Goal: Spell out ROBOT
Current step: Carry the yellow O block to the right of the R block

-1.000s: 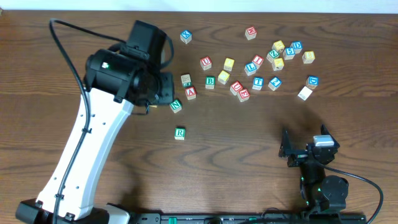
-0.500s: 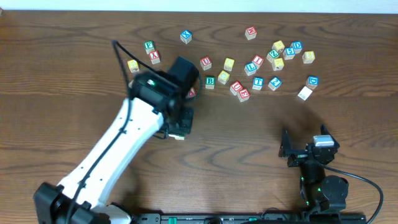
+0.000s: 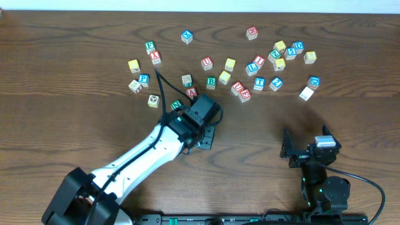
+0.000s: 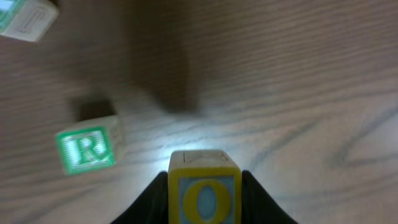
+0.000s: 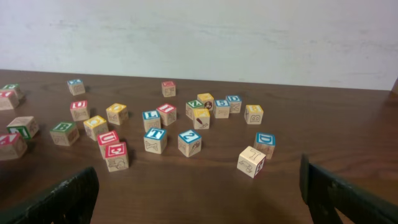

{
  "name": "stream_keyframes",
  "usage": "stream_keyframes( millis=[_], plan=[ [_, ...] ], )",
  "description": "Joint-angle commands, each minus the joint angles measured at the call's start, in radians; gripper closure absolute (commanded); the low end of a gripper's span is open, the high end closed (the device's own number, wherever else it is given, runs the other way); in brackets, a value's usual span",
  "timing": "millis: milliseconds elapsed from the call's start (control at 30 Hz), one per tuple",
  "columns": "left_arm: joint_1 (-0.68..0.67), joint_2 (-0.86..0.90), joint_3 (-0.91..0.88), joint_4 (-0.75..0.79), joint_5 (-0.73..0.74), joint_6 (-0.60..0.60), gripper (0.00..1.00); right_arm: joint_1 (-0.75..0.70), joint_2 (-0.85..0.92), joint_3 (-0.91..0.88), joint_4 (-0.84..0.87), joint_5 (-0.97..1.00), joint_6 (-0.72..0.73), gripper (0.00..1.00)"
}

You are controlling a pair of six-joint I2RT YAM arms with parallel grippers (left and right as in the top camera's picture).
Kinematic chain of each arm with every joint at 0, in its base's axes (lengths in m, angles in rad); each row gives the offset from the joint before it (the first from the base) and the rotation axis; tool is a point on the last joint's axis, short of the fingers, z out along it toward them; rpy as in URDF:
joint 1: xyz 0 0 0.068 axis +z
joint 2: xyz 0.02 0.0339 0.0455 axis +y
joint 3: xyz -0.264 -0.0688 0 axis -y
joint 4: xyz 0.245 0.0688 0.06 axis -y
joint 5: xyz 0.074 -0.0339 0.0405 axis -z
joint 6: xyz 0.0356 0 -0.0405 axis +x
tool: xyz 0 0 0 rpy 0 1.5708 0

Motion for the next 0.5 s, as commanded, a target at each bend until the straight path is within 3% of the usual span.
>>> stream_keyframes(
  millis=[0, 100, 467],
  plan=[
    [0.000, -0.018, -0.064, 0.039, -0.060, -0.127, 0.92, -0.005, -0.005, -0.002, -0.004, 0.001, 0.006, 0.01],
    [-0.001, -0.016, -0.104, 0.043, -0.113, -0.208, 0.92, -0.005, -0.005, -0.002, -0.004, 0.001, 0.006, 0.01],
    [-0.001, -0.016, -0.129, 0.085, -0.119, -0.209, 0.92, -0.005, -0.005, -0.002, -0.004, 0.001, 0.006, 0.01]
  ],
)
